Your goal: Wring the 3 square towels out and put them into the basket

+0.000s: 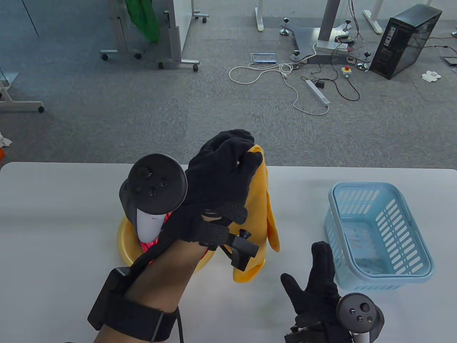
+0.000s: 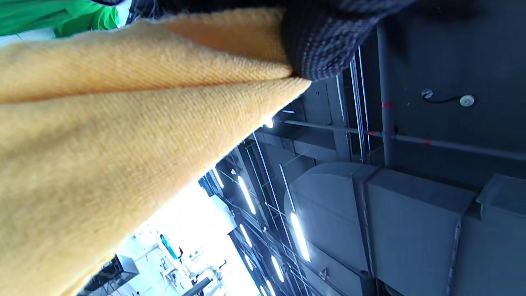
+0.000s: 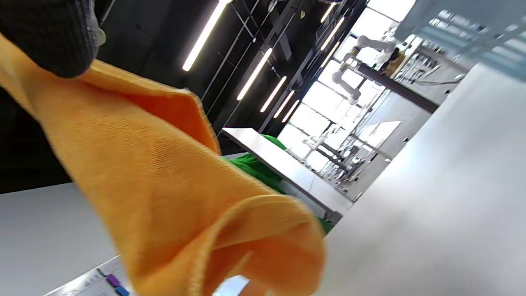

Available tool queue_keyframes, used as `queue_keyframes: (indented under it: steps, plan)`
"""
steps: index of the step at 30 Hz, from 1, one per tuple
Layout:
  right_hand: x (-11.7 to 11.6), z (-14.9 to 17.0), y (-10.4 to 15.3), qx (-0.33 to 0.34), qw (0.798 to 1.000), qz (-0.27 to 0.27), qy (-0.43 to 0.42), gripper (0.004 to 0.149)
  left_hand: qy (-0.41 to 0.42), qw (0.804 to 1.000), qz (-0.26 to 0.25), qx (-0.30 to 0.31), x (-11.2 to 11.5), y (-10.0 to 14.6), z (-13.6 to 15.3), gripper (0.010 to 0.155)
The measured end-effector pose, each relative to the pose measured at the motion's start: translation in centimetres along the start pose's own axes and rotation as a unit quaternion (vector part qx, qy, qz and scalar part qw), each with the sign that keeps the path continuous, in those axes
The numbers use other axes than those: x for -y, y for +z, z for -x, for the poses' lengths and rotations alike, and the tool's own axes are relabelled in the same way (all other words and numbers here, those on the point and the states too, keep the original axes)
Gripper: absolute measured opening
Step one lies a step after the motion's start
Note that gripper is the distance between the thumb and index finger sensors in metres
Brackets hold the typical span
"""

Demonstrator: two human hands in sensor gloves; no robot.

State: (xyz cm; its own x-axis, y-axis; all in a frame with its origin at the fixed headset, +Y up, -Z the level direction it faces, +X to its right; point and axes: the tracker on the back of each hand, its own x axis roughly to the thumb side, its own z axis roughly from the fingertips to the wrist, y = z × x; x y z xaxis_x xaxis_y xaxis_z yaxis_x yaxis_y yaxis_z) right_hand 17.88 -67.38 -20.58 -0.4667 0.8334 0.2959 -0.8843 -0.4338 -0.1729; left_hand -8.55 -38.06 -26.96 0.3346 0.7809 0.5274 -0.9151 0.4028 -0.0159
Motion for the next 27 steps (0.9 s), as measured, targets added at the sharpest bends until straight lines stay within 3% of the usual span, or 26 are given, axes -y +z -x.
queue_keyframes:
  steps: [5, 7, 9, 15, 21, 27]
  plan:
    - [-2.3, -1.2, -0.7, 0.016, 0.999, -0.025, -0.014, 0.126, 0.003, 0.999, 0.034, 0.020, 1.9, -0.2, -0.2, 0.040]
    - [-3.3, -1.3, -0.8, 0.017, 0.998, -0.035, -0.057, 0.131, 0.007, 0.998, 0.052, 0.024, 3.0, -0.1, 0.0, 0.040]
    - [-4.1, -1.0, -0.8, 0.012, 0.997, -0.018, -0.078, 0.135, 0.004, 0.995, 0.089, 0.034, 4.2, 0.0, 0.1, 0.040]
    - [-3.7, -0.4, -0.7, 0.020, 0.995, -0.016, -0.097, 0.136, 0.022, 0.983, 0.166, 0.070, 6.8, 0.5, -0.4, 0.040]
    - [-3.3, 0.2, -0.5, 0.021, 0.995, 0.032, -0.089, 0.118, 0.097, 0.975, 0.187, 0.072, 8.9, 0.9, 0.5, 0.040]
    - [-3.2, 0.7, -0.6, -0.006, 0.997, 0.046, -0.067, 0.060, 0.080, 0.975, 0.193, 0.078, 8.8, 1.2, 0.7, 0.040]
